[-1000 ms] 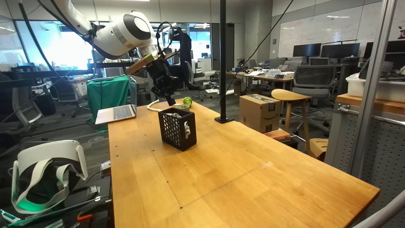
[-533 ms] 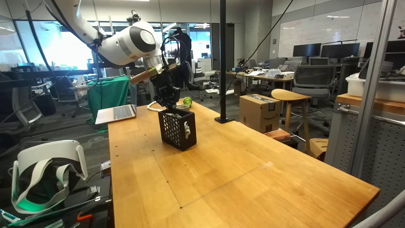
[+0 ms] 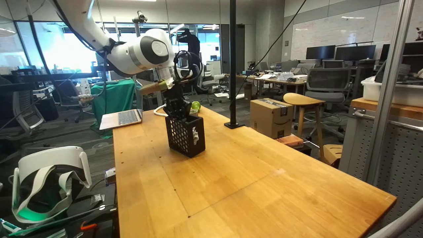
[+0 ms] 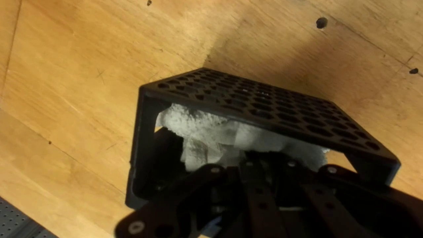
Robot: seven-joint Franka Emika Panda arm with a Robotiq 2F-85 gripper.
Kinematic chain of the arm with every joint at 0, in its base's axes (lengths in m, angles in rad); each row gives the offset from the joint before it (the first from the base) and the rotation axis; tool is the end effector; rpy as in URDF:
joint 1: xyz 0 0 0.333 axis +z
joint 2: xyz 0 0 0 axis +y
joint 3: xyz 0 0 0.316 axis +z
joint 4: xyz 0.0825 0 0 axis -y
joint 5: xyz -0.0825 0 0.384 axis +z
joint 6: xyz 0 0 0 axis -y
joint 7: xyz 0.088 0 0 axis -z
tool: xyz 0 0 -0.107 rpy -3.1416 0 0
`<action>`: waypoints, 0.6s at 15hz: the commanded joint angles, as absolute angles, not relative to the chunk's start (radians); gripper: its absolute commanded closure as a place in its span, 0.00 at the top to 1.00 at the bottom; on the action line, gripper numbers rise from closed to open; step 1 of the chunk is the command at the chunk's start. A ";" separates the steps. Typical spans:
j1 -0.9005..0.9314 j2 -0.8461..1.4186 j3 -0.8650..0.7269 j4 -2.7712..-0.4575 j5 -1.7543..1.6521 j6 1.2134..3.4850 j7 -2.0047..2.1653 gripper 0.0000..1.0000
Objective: Put the white towel in the black box
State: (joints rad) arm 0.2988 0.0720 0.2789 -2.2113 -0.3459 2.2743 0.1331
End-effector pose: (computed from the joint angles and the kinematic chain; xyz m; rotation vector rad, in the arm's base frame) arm 0.4552 0.2859 0.3483 2.7486 0.9562 0.1181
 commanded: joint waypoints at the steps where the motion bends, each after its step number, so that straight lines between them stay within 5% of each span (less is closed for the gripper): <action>1: 0.278 0.128 0.261 -2.206 -0.301 2.336 0.078 0.13; 9: 0.237 0.220 0.227 -2.196 -0.204 2.366 -0.015 0.13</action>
State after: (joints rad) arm 0.2568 0.1511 0.2409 -2.1986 -0.2491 2.3273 0.0359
